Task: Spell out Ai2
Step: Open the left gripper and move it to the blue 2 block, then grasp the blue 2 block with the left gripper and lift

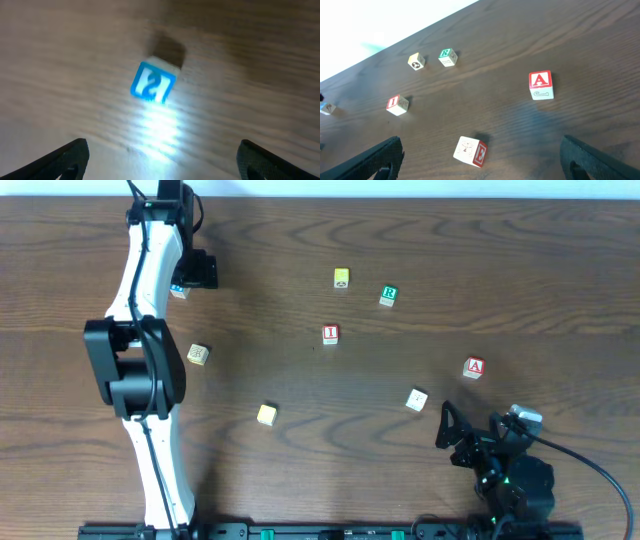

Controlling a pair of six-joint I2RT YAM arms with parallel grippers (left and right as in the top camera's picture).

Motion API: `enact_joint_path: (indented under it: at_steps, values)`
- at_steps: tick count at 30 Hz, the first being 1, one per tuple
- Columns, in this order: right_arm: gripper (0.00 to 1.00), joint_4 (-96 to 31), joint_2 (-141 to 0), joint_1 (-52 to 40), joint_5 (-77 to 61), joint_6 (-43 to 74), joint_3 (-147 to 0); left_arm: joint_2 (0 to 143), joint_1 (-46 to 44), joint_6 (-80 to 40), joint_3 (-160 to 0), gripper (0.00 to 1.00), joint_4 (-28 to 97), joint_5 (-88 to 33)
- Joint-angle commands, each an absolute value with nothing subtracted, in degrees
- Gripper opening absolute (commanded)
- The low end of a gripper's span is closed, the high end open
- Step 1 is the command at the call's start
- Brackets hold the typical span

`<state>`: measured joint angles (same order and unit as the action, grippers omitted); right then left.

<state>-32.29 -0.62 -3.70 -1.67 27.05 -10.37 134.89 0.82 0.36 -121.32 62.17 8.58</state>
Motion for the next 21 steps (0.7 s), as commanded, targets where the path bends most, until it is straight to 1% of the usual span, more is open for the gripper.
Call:
enact_joint_path:
  at_steps: [1,3,4,5,6,7,8,11,16,21]
  values:
    - [0.99,-32.36,-0.34,-3.31,-1.96,28.27,-10.22,136.90,1.54,7.40,-121.12,0.95,60.60,8.91]
    - [0.99,-32.36,-0.34,-3.31,-1.96,28.27,-10.22,137.86,1.98,12.27,-121.12,0.96,60.16,6.66]
    - [0.99,-32.36,-0.34,-3.31,-1.96,28.27,-10.22,138.41,2.26,15.49,-121.12,1.00,60.14,5.30]
    - [0.99,-32.36,-0.34,-3.31,-1.98,28.27,-10.22,138.87,2.55,18.00,-121.12,0.92,60.16,4.25]
    - [0.99,-32.34,-0.34,-3.31,-1.96,28.27,-10.22,139.17,2.85,20.10,-121.12,0.88,60.14,3.66]
    - [0.99,-32.34,-0.34,-3.31,-1.96,28.27,-10.22,139.41,3.20,21.69,-121.12,0.86,60.07,3.27]
    - [0.99,-32.36,-0.34,-3.31,-1.96,28.27,-10.22,139.57,3.53,21.91,-121.12,0.86,59.79,3.29]
    - [0.99,-32.36,-0.34,-3.29,-1.91,28.25,-10.22,139.63,4.78,21.87,-121.12,0.97,59.64,2.85]
    - [0.99,-32.34,-0.34,-3.29,-0.64,28.27,-10.22,140.16,7.25,22.24,-121.12,0.97,58.74,-1.65]
    - [0.99,-32.36,-0.34,-3.29,-0.67,28.27,-10.22,140.22,8.47,22.33,-121.12,1.00,56.82,-5.98]
